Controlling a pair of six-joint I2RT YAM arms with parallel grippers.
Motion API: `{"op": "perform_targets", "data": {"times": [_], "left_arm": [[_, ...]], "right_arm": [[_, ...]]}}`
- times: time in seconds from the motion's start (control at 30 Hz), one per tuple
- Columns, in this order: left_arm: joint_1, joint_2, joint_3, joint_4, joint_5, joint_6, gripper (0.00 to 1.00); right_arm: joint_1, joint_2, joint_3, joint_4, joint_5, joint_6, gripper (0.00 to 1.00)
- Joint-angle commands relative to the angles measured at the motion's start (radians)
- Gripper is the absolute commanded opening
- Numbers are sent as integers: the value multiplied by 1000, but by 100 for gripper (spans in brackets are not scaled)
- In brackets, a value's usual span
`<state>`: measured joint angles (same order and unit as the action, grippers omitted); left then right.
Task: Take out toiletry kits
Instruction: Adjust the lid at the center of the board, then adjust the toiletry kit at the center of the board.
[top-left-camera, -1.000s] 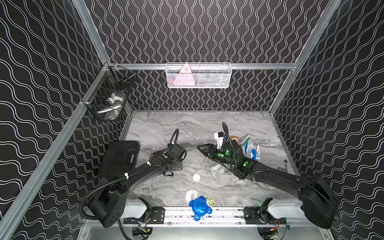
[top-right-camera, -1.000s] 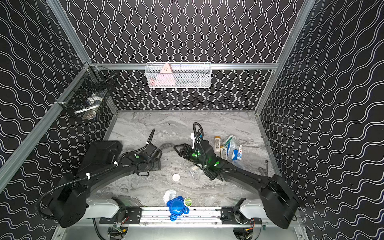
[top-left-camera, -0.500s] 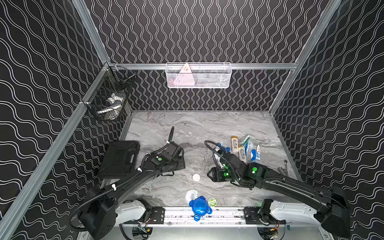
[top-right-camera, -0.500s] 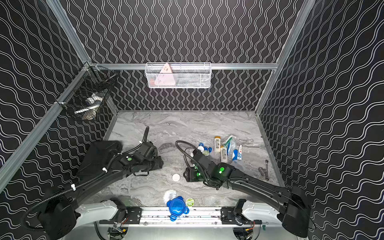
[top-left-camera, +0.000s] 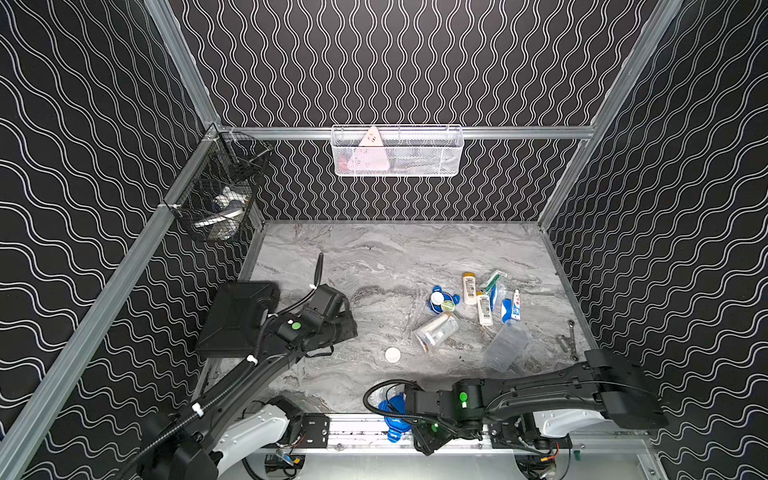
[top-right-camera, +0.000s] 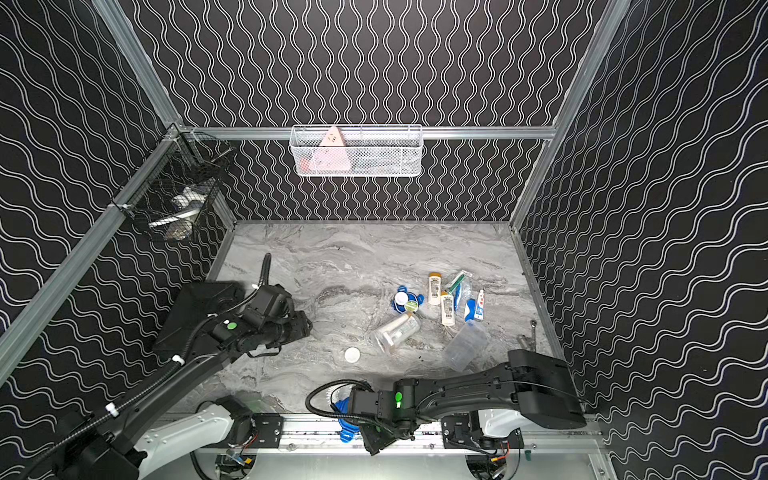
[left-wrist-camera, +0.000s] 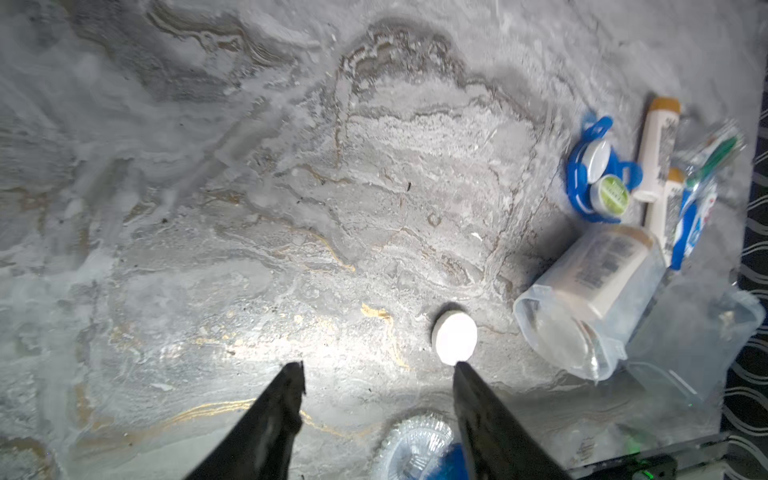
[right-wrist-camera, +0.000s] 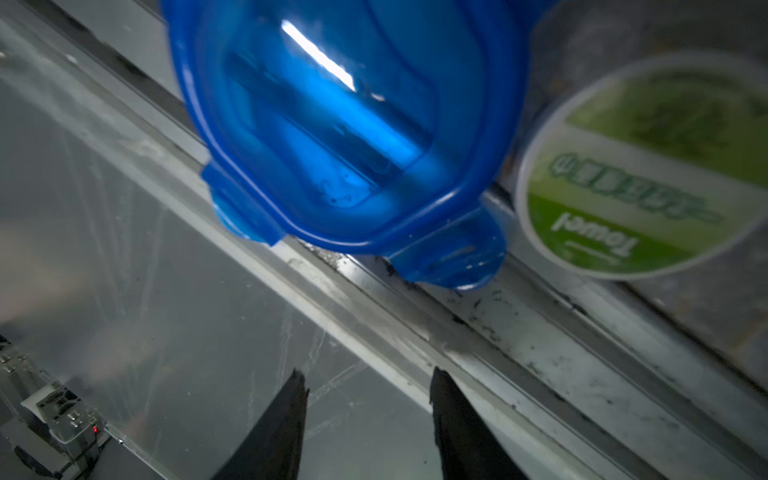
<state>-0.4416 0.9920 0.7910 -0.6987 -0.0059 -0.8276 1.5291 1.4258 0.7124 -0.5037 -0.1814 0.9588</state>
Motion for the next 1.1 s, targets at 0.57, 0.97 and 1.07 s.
{"op": "perform_targets", "data": {"times": [0.57, 0.97, 1.07], "left_arm": [[75, 61, 36, -41, 20, 43, 64], [75, 123, 23, 50, 72, 65, 63], [75, 132, -2, 83, 104, 48, 62]], "right_arm": [[-418, 310, 234, 185, -156, -208, 37], [-271, -67, 118, -161, 88, -104, 39], [-217, -111, 31, -139, 89, -36, 38]]}}
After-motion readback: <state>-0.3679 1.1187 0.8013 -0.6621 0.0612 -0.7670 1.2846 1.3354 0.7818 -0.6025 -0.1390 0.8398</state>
